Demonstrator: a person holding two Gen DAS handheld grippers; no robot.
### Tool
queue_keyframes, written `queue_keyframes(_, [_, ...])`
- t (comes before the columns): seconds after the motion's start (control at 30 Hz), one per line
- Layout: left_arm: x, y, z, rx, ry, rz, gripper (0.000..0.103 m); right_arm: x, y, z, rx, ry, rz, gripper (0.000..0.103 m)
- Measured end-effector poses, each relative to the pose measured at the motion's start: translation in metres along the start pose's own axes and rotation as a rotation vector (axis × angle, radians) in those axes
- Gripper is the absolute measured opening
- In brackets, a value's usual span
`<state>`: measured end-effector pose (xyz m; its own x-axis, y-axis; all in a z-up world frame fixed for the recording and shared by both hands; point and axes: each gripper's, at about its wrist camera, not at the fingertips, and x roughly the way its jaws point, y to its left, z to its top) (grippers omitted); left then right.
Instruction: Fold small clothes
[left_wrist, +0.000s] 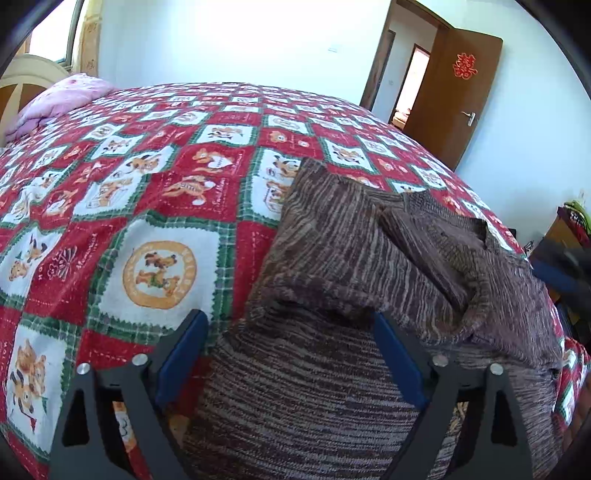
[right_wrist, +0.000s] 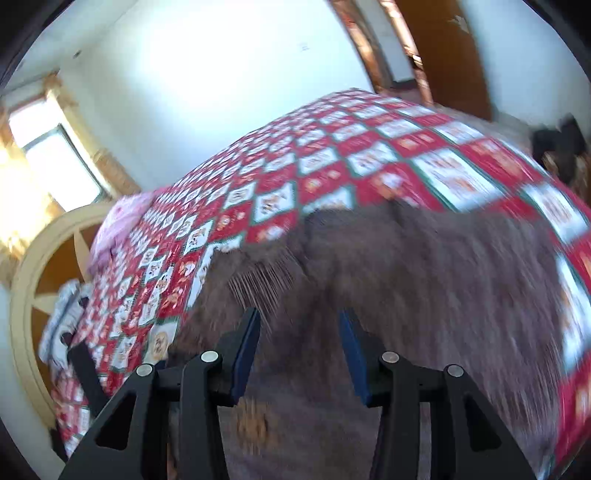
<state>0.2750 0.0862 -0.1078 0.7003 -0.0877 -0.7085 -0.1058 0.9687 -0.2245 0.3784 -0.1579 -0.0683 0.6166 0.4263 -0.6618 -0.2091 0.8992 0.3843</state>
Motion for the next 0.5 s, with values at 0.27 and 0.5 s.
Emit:
queue_keyframes(0.27, [-0.004,0.019,0.000,-0.085,-0.041,-0.103,0.096,0.112,0.028,0.021,-0.168,0.162,-0.085,0.046])
queue_keyframes(0.5, [-0.002,0.017,0.000,-0.075,-0.045,-0.105,0.098,0.117,0.037,0.011,-0.291,0.150,-0.174,0.009])
